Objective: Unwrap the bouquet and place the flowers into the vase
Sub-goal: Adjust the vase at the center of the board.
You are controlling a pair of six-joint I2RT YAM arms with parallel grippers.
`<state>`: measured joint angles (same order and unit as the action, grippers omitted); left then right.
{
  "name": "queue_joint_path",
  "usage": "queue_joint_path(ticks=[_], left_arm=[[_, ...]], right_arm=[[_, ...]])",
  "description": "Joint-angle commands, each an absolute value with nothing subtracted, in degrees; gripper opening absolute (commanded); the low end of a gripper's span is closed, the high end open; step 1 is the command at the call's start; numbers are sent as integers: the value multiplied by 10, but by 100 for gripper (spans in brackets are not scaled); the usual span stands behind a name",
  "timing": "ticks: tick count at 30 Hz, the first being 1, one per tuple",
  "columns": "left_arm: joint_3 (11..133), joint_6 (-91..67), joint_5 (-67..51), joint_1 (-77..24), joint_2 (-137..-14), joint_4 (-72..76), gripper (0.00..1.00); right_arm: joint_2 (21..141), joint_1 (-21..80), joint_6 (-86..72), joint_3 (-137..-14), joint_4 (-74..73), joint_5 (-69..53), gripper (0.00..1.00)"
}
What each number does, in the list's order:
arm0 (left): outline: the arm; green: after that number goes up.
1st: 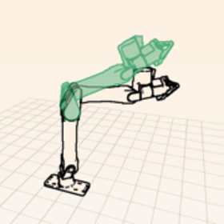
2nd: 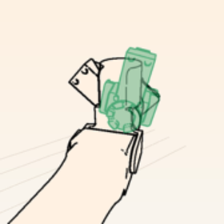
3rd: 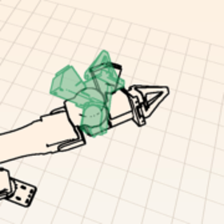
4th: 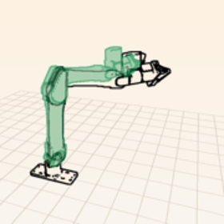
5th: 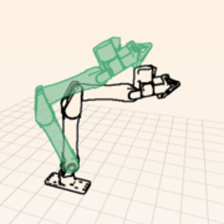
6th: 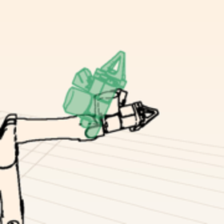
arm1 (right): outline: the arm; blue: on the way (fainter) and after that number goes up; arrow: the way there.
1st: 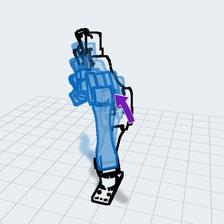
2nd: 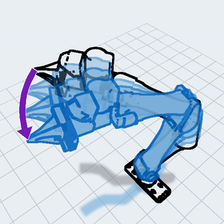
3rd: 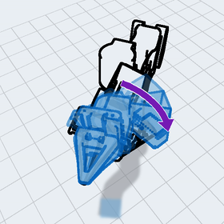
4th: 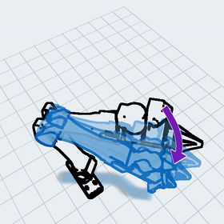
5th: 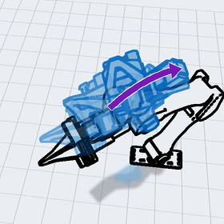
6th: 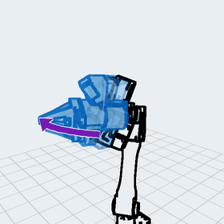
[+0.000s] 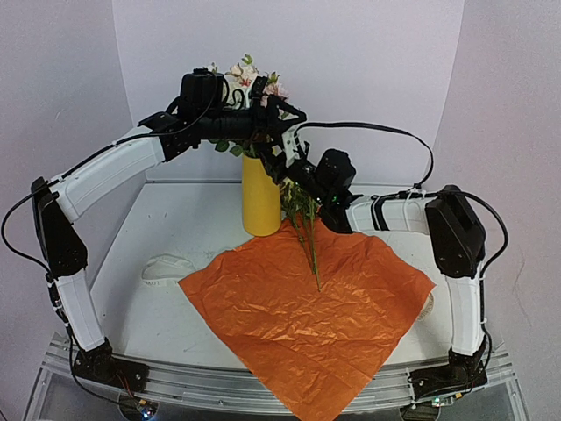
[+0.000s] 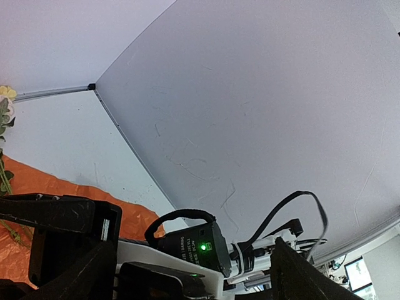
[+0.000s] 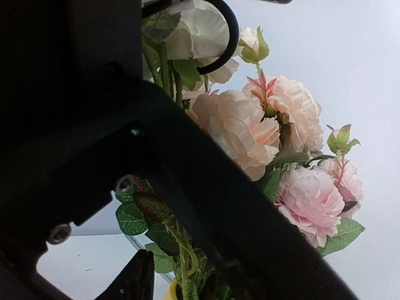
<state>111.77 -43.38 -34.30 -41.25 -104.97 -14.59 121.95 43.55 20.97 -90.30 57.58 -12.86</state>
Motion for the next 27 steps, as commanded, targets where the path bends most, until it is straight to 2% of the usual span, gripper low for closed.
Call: queue_joint_path(ticks=[1, 4, 10, 13, 19, 27], left_arm=[[1143, -435, -349, -417, -1011, -95, 86], [1140, -433, -345, -417, -1015, -96, 86], [1143, -433, -346, -414, -1020, -94, 86], [1143, -438, -350, -414, -1015, -92, 86], [1140, -448, -353, -414, -1000, -85, 81], [1140, -462, -367, -414, -999, -77, 81]], right_arm=[[1216, 440, 204, -867, 659, -130, 52], [1182, 439, 186, -793, 744, -120, 58], [1148, 438, 179, -722, 798, -116, 60], [1165, 437, 188, -730, 799, -119, 58], [1214, 435, 186, -794, 801, -132, 47], [1271, 435, 187, -889, 762, -145, 47]])
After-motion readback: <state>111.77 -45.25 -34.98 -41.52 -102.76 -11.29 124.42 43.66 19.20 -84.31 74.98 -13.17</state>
